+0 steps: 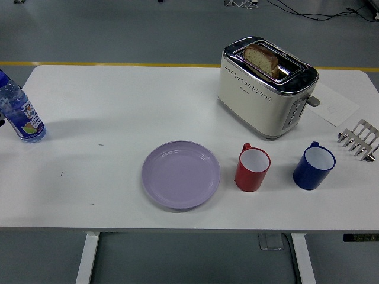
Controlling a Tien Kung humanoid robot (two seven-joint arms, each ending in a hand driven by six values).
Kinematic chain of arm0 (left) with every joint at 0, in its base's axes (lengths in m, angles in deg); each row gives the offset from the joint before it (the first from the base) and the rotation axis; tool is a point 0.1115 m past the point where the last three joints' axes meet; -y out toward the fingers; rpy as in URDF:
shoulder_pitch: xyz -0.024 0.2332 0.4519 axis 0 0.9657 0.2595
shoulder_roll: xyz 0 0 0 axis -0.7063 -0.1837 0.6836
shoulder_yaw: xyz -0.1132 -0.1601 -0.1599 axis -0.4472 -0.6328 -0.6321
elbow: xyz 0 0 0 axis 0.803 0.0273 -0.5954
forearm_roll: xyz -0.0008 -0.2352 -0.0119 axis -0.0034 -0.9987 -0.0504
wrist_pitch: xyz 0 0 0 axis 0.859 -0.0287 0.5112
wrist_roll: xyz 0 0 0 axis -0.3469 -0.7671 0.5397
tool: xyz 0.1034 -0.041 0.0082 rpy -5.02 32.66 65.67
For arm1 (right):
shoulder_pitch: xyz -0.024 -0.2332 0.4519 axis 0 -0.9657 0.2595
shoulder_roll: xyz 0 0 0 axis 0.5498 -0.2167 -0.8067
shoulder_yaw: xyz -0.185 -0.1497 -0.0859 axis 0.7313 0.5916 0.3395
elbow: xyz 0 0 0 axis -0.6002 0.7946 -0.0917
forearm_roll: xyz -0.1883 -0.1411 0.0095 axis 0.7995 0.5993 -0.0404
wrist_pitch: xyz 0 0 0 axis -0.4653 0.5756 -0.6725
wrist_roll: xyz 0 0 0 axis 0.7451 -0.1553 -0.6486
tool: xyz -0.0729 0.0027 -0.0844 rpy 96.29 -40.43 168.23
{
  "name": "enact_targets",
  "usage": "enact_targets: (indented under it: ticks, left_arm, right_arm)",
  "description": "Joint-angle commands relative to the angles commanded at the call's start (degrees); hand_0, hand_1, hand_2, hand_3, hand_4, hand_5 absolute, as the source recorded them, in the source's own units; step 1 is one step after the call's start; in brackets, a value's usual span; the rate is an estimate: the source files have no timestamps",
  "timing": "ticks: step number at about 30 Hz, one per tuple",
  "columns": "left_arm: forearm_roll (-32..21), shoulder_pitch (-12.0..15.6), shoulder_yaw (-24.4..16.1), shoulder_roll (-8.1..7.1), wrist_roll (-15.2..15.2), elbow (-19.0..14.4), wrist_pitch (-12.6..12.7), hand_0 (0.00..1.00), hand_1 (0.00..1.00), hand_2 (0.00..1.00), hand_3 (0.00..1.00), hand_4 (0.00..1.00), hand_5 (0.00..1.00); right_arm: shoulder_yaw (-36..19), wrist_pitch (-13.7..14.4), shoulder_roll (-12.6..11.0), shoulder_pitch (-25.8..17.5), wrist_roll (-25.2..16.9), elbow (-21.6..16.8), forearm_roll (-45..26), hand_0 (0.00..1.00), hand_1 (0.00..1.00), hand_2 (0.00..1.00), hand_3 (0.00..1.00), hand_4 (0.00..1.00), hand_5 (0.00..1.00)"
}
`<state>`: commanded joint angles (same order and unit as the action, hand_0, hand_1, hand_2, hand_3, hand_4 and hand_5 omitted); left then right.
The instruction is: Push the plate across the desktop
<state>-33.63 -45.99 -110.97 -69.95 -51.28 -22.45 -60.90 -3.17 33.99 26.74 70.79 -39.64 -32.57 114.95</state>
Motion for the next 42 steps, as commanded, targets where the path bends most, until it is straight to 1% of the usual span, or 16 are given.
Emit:
enact_targets:
  ticks: [2, 4, 5, 7, 8, 13, 18, 25, 29, 31, 39, 42]
  left_arm:
    - [-1.72, 0.00, -0.14, -0.06, -2.54, 0.22, -1.64, 0.704, 0.697, 0.672, 0.619, 0.500, 0.998]
    - [-6.25, -0.07, -0.42, -0.08, -7.11, 1.14, -4.82, 0.704, 0.697, 0.672, 0.619, 0.500, 0.998]
    - [-7.71, -0.09, -0.45, -0.08, -8.90, 1.32, -5.42, 0.704, 0.697, 0.672, 0.619, 0.500, 0.998]
    - [-10.46, -0.22, -0.31, 0.00, -11.42, 1.89, -6.80, 0.699, 0.701, 0.674, 0.628, 0.502, 0.998]
    - [-11.37, -0.29, -0.19, 0.03, -11.81, 2.06, -7.11, 0.699, 0.701, 0.674, 0.628, 0.502, 0.998]
    - [-13.09, -0.64, 0.23, 0.16, -12.70, 2.83, -7.76, 0.691, 0.701, 0.676, 0.630, 0.498, 0.998]
    - [-13.53, -0.75, 0.32, 0.57, -12.71, 3.38, -7.84, 0.687, 0.704, 0.680, 0.636, 0.503, 0.998]
    - [-13.90, -1.45, 0.58, 0.57, -12.57, 3.98, -7.92, 0.686, 0.703, 0.680, 0.637, 0.506, 0.998]
    - [-14.05, -1.73, 0.79, 0.67, -12.38, 4.40, -7.76, 0.686, 0.703, 0.680, 0.637, 0.506, 0.998]
    - [-14.14, -1.86, 1.02, 0.79, -12.23, 4.74, -7.59, 0.686, 0.703, 0.681, 0.643, 0.523, 0.998]
    - [-13.92, -1.47, 1.44, 1.02, -12.07, 5.64, -7.26, 0.688, 0.703, 0.682, 0.644, 0.529, 0.998]
    - [-14.32, -1.51, 1.83, 1.15, -11.77, 6.45, -6.22, 0.677, 0.688, 0.674, 0.645, 0.529, 0.998]
  right_arm:
    - [0.02, 0.03, -0.01, 0.03, -0.01, 0.00, -0.06, 0.632, 0.614, 0.646, 0.576, 0.353, 0.157]
    - [0.05, 0.06, -0.01, 0.11, 0.02, 0.00, -0.09, 0.632, 0.614, 0.646, 0.576, 0.353, 0.157]
    - [0.05, 0.06, -0.01, 0.13, 0.03, 0.00, -0.08, 0.632, 0.614, 0.646, 0.576, 0.353, 0.157]
    - [-0.03, 0.06, -0.01, 0.14, 0.05, 0.00, 0.02, 0.632, 0.613, 0.646, 0.576, 0.353, 0.157]
    - [-0.03, 0.06, -0.02, 0.14, 0.05, 0.00, 0.04, 0.632, 0.613, 0.646, 0.576, 0.353, 0.157]
    - [-0.21, 0.05, -0.06, 0.17, 0.05, 0.00, 0.30, 0.632, 0.613, 0.648, 0.576, 0.353, 0.155]
    - [-0.22, 0.05, -0.10, 0.14, 0.07, 0.00, 0.30, 0.632, 0.613, 0.648, 0.576, 0.354, 0.155]
    - [-0.14, -0.08, -0.14, 0.16, 0.19, 0.00, 0.17, 0.632, 0.614, 0.649, 0.576, 0.354, 0.154]
    - [-0.01, -0.07, -0.14, 0.09, 0.19, 0.00, -0.16, 0.632, 0.614, 0.649, 0.576, 0.354, 0.154]
    - [0.26, -0.03, -0.13, 0.06, 0.16, 0.00, -0.61, 0.632, 0.614, 0.649, 0.576, 0.355, 0.153]
    - [0.49, -0.06, -0.12, -0.30, 0.15, 0.00, -0.94, 0.632, 0.615, 0.648, 0.576, 0.355, 0.152]
    - [0.41, -0.13, -0.11, -0.40, 0.22, 0.00, -0.76, 0.633, 0.615, 0.648, 0.576, 0.355, 0.152]
